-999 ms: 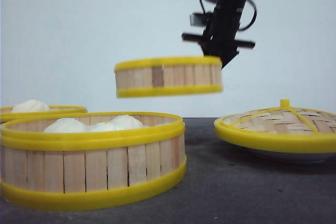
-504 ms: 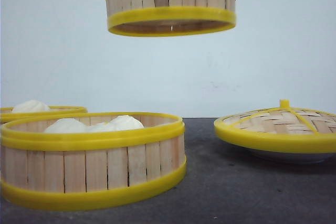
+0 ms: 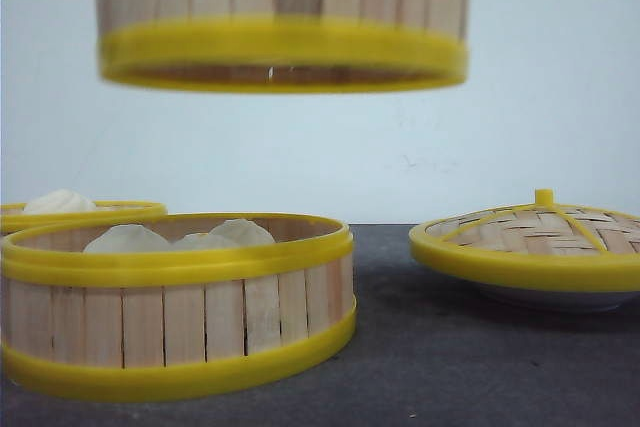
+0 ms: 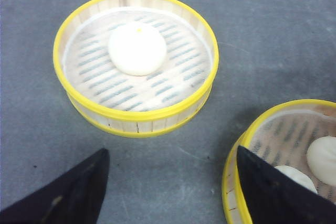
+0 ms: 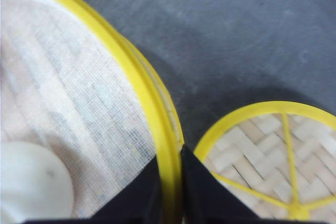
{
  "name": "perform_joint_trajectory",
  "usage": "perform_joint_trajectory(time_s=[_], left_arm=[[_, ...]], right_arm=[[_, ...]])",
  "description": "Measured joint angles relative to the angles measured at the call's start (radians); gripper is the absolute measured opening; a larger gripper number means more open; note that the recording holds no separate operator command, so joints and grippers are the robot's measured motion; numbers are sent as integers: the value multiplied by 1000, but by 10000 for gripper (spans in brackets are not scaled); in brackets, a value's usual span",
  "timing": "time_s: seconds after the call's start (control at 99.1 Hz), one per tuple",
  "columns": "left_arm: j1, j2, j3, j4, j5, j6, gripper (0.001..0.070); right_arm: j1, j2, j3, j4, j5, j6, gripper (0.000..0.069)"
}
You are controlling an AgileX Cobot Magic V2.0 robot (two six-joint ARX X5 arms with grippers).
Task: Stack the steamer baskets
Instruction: 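Carry the basket over the nearest basket and lower it on top, then open the right gripper and raise it away from the stack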
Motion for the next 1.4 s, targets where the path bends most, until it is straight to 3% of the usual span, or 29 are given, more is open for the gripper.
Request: perform_joint_trajectory(time_s=[0.343, 0.938, 1.402], left_arm=[[0, 0, 0, -3, 0, 0, 469], [0, 0, 0, -3, 0, 0, 469], [0, 0, 0, -3, 0, 0, 469]], right_arm=[[63, 65, -20, 149, -45, 1, 23], [65, 241, -20, 243, -39, 6, 23], [66, 267, -20, 243, -34, 7, 23]])
